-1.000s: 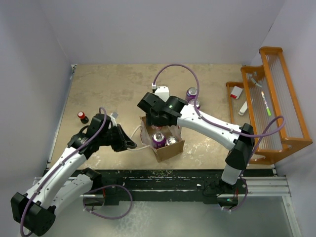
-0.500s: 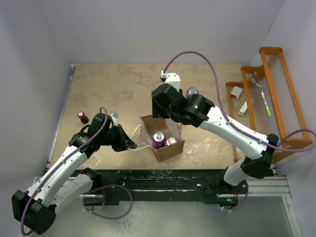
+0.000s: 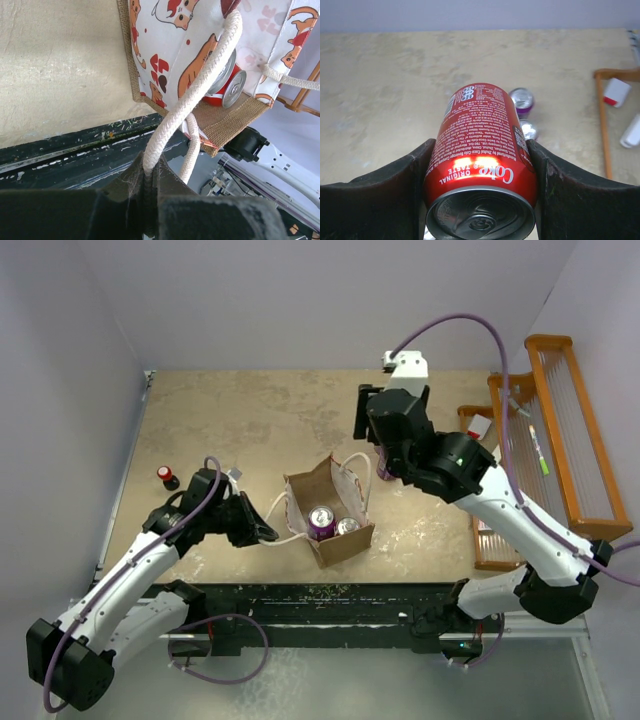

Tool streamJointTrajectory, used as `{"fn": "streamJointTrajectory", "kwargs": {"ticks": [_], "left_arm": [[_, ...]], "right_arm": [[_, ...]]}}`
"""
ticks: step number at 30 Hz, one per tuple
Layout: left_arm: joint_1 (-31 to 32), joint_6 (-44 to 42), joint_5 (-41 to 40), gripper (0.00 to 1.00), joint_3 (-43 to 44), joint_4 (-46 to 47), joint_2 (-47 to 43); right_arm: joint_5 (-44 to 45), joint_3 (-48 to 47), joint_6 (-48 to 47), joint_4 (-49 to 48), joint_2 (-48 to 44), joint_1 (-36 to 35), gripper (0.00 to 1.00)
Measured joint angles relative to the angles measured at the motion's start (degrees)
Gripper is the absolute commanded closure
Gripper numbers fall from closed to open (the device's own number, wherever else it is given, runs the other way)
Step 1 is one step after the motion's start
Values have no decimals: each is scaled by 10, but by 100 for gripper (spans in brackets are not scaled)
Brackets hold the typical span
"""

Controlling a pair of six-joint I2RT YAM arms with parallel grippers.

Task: Take the beverage out of the canvas bag

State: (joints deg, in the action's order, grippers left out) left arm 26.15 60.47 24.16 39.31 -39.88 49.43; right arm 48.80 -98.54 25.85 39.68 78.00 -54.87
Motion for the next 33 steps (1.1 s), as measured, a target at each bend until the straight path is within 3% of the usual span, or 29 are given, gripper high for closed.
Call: {"fn": "streamJointTrajectory", "kwargs": {"ticks": [8,19,27,33], "left_arm": [[0,3,-4,100,0,13,16],[0,5,-23,100,5,17,33],[0,26,-45,100,5,16,30],[0,32,-51,100,10,6,23]], "right_arm": [[-1,98,31,12,-30,145,100],[-133,344,120,33,-60,197,100],[-204,381,120,-31,-56,233,100],[-235,381,122,-76,8,241,100]]}}
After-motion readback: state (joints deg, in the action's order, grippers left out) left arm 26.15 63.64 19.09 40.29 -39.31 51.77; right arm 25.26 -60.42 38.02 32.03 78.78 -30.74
